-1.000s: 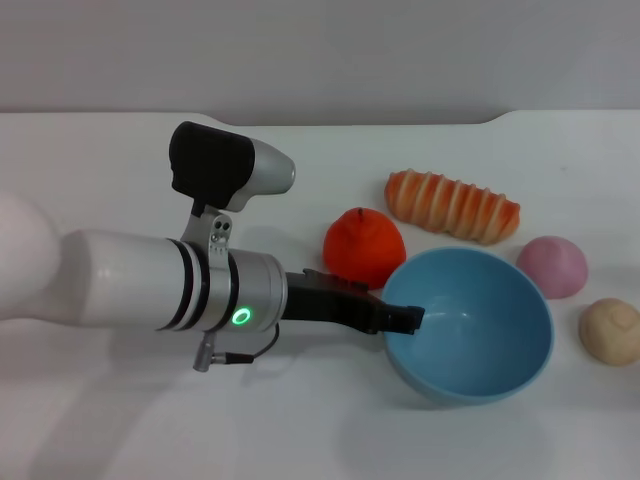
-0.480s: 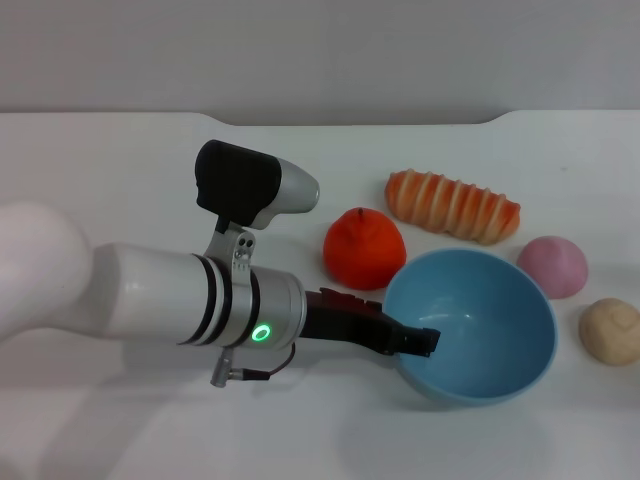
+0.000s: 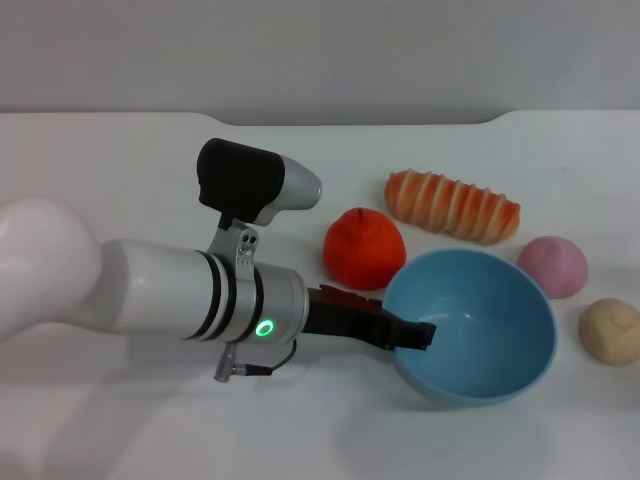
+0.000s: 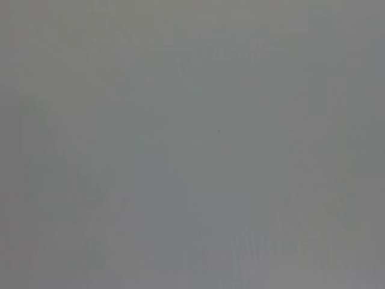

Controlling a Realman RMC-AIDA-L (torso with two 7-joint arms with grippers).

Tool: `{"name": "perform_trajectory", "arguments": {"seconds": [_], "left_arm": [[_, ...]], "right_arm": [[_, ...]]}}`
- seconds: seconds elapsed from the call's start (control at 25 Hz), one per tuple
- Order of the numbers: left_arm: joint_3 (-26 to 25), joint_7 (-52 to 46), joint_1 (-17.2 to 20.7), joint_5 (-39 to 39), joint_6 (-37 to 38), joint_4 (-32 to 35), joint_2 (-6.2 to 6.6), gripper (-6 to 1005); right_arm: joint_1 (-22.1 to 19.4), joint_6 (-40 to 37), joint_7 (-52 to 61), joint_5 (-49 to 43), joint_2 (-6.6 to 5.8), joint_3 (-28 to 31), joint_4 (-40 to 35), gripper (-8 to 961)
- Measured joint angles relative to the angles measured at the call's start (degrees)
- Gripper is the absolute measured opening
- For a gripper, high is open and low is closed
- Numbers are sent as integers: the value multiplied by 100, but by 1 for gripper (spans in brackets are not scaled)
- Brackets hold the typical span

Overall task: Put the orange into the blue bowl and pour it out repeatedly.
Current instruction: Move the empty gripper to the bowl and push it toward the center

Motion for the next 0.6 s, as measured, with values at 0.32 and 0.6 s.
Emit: {"name": "perform_trajectory", "arguments": {"seconds": [0.32, 0.6], "left_arm": [[51, 0, -178, 50, 34, -216, -3, 693], [53, 47, -253, 57, 95, -248, 13, 409]], "right_arm": [[-4, 0, 5, 0, 0, 0, 17, 676], [-9, 16, 6, 0, 2, 0, 19, 672]]}}
